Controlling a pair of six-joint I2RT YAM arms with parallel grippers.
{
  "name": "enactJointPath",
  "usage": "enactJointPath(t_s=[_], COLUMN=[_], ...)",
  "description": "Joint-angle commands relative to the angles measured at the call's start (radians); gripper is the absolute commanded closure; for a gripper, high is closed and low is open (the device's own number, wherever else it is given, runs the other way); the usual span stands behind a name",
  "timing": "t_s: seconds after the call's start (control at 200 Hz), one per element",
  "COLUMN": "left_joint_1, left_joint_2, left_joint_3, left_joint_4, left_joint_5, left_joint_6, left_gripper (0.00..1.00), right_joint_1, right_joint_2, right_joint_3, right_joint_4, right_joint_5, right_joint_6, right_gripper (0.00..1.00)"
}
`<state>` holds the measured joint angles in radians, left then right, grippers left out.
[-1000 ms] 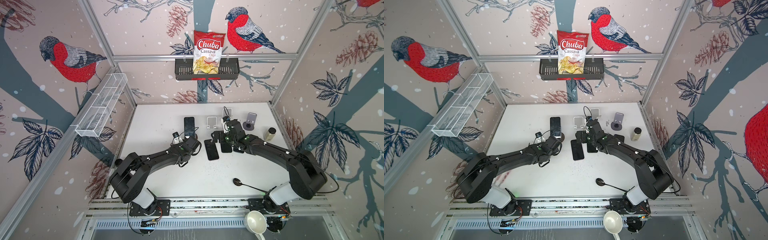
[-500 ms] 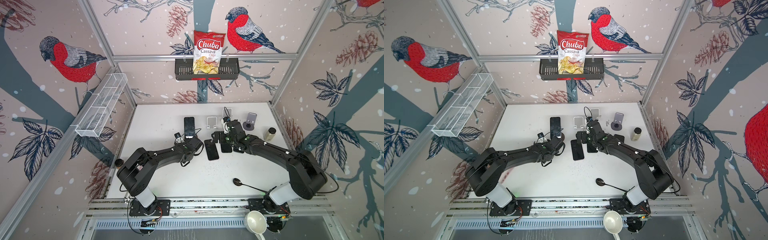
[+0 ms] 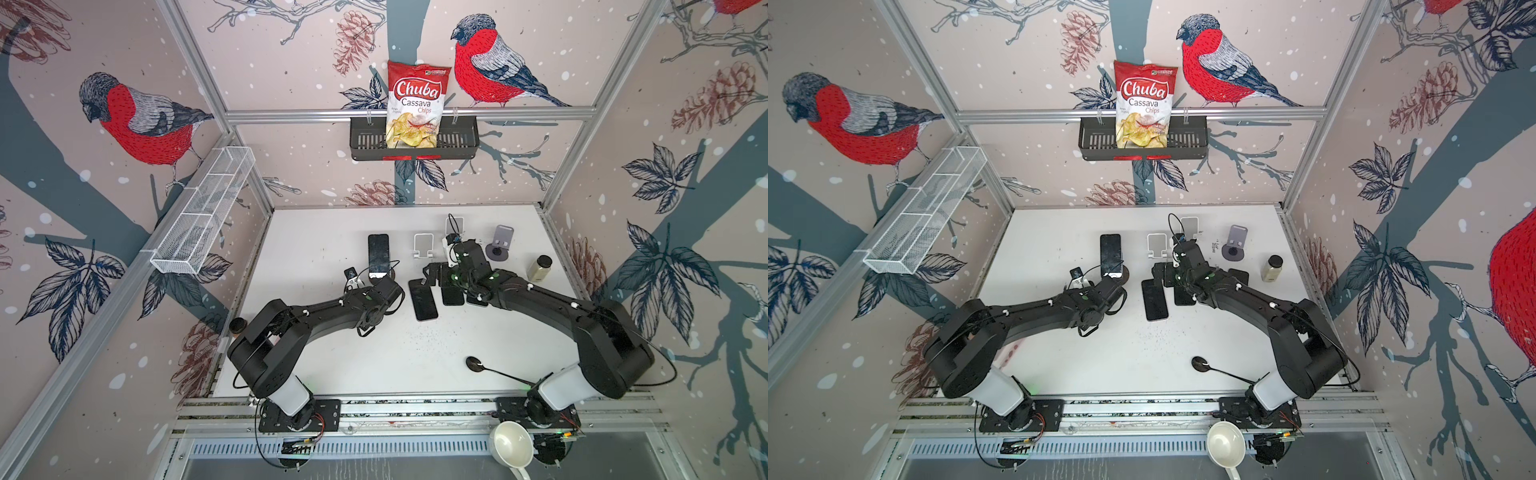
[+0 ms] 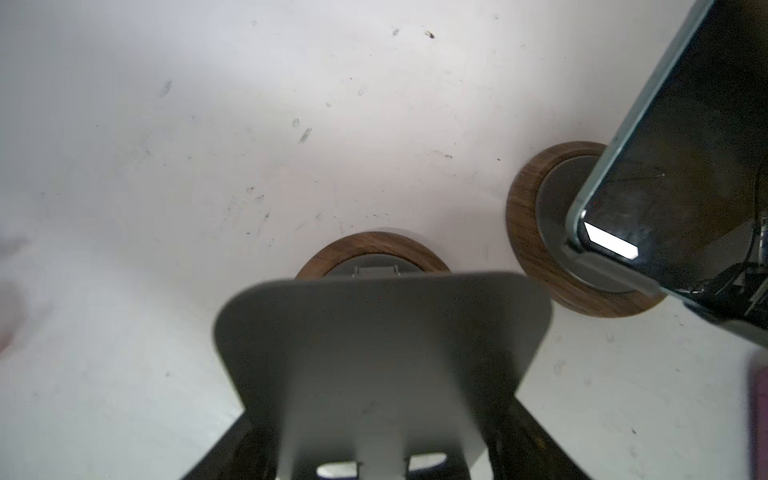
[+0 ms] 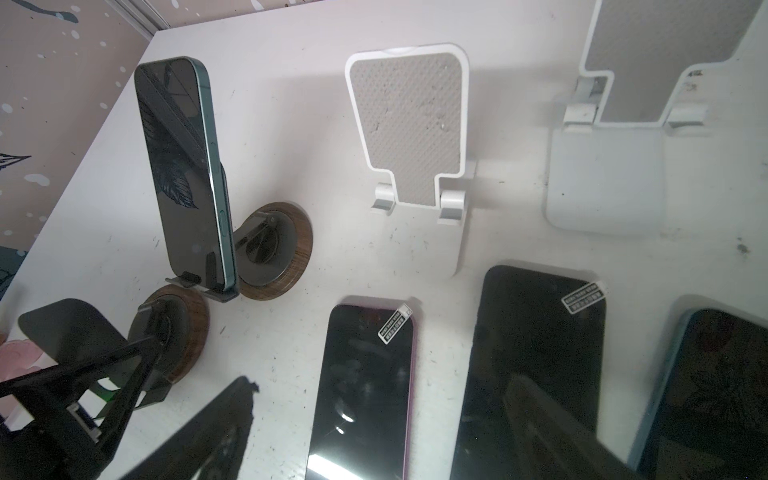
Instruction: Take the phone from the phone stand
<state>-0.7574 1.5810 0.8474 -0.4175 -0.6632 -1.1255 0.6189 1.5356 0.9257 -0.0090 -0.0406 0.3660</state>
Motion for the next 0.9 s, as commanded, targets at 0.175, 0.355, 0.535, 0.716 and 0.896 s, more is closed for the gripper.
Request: enactJointPath(t_s=[0.175, 0.355, 0.535, 0.716, 0.896], left_joint_1=[0.04, 0.143, 0.231, 0.327, 0.408], left_joint_2=[-0.1, -0.182, -0.175, -0.119, -0.042], left_joint_3=[-0.041, -0.105, -0.094, -0.067, -0.016], left_joint_4=[0.051, 0.176, 0.233, 0.302, 0.353], left_joint_5=[-0.077, 0.002, 0.044, 0.127, 0.195], left_joint_6=[0.096, 0.183, 0.279, 0.343, 0.386], left_gripper=[0.44, 0.44, 0.43, 0.42, 0.42], right_joint_1=[-0.001, -0.001, -0.001, 0.0, -0.001], right_joint_2=[0.005, 0.006, 0.008, 0.009, 0.007], right_joint_3=[0.012, 0.015, 0.018, 0.021, 0.028], right_joint_4=[0.017, 0.016, 0.015, 0.012, 0.006], right_joint_5=[-0.01, -0.009, -0.007, -0.007, 0.001], right_joint_6=[-0.002, -0.002, 0.004, 0.005, 0.007], right_gripper=[0.03, 0.03, 0.03, 0.03, 0.03])
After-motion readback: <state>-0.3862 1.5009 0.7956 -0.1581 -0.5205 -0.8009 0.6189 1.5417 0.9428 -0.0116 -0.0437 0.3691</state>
